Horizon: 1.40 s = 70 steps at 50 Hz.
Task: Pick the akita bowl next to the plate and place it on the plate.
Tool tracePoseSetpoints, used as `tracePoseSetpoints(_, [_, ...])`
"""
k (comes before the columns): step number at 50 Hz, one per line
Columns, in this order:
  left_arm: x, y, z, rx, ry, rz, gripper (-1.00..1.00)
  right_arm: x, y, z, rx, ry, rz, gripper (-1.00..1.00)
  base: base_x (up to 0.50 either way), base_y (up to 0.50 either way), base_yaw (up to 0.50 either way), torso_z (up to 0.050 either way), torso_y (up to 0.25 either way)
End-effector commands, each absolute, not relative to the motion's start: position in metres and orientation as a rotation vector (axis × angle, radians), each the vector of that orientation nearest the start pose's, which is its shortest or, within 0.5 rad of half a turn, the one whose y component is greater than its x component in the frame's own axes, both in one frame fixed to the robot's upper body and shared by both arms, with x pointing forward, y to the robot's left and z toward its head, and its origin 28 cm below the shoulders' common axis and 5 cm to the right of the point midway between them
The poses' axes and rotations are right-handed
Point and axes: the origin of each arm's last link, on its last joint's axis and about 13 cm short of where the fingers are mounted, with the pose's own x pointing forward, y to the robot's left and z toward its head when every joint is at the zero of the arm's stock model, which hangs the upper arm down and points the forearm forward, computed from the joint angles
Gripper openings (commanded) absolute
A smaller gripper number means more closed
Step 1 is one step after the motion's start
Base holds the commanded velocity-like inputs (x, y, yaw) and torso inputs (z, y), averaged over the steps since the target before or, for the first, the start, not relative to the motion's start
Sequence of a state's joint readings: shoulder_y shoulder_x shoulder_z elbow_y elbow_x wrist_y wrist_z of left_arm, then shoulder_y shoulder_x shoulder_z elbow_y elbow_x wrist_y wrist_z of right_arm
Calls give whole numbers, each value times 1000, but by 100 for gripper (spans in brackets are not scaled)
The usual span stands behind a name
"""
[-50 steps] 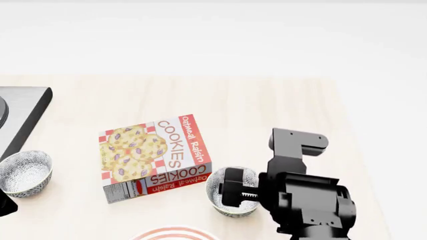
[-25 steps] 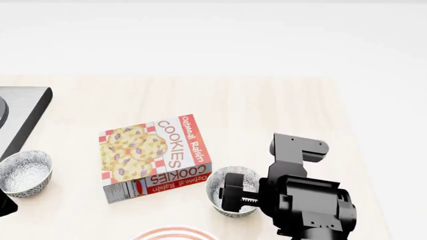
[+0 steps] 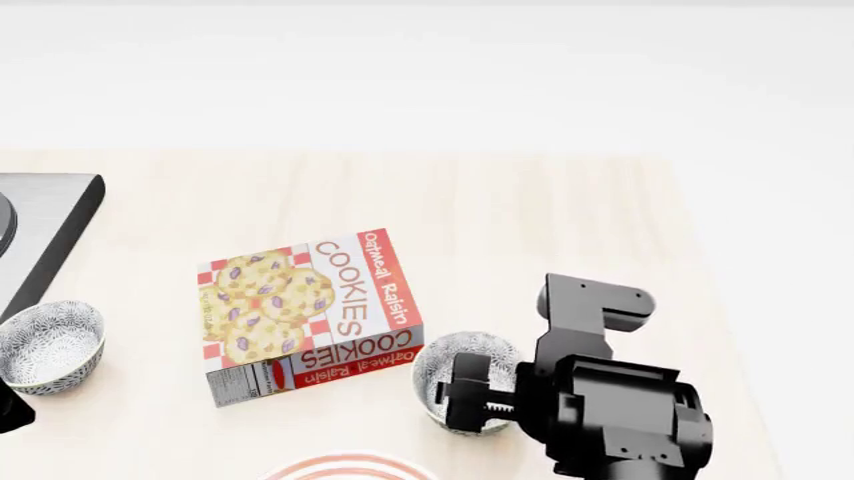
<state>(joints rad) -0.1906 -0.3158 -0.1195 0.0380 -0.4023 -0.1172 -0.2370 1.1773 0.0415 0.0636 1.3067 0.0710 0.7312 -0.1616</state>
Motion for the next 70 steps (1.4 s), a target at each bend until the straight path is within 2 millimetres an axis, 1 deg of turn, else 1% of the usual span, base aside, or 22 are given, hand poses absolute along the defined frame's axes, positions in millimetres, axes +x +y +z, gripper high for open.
tracePoseSetpoints(1, [251, 301, 76, -134, -150, 320, 100, 379, -99, 92, 234, 848, 187, -100, 0, 0, 0, 0, 0])
tracePoseSetpoints(7, [251, 301, 76, -135, -150, 320, 100, 380, -99, 93, 219, 833, 181, -100, 0, 0, 0, 0, 0])
tracePoseSetpoints(14, [251, 301, 76, -134, -150, 319, 100, 386, -102, 102, 203, 756, 168, -100, 0, 0, 0, 0, 0])
tracePoseSetpoints(15, [251, 301, 77, -135, -149, 319, 100, 381, -102, 102, 197, 754, 167, -100, 0, 0, 0, 0, 0])
tracePoseSetpoints(20, [251, 300, 76, -134, -149, 319, 100, 365, -104, 122, 148, 652, 167, -100, 0, 0, 0, 0, 0])
tracePoseSetpoints(21, [251, 300, 76, -134, -149, 319, 100, 365, -104, 122, 148, 652, 167, -100, 0, 0, 0, 0, 0])
tracePoseSetpoints(25, [251, 300, 76, -134, -149, 319, 100, 350, -103, 138, 125, 599, 180, -100, 0, 0, 0, 0, 0])
tracePoseSetpoints(34, [251, 300, 77, -135, -149, 319, 100, 332, -104, 163, 86, 540, 180, -100, 0, 0, 0, 0, 0])
tracePoseSetpoints(40, [252, 300, 77, -136, -148, 320, 100, 323, -103, 180, 132, 506, 236, -100, 0, 0, 0, 0, 0])
tracePoseSetpoints(46, [252, 301, 76, -135, -149, 319, 100, 314, -102, 193, 170, 517, 293, -100, 0, 0, 0, 0, 0])
tracePoseSetpoints(55, [251, 300, 77, -131, -151, 319, 100, 303, -100, 194, 208, 557, 360, -100, 0, 0, 0, 0, 0])
tracePoseSetpoints(57, [251, 300, 77, -131, -151, 317, 100, 300, -99, 195, 243, 572, 393, -100, 0, 0, 0, 0, 0])
tracePoseSetpoints(61, [251, 300, 77, -133, -151, 319, 100, 298, -99, 192, 284, 603, 423, -100, 0, 0, 0, 0, 0])
tracePoseSetpoints(64, [251, 300, 78, -133, -151, 319, 100, 296, -97, 194, 322, 601, 455, -100, 0, 0, 0, 0, 0])
tracePoseSetpoints(70, [251, 300, 77, -134, -151, 320, 100, 296, -97, 188, 323, 631, 479, -100, 0, 0, 0, 0, 2])
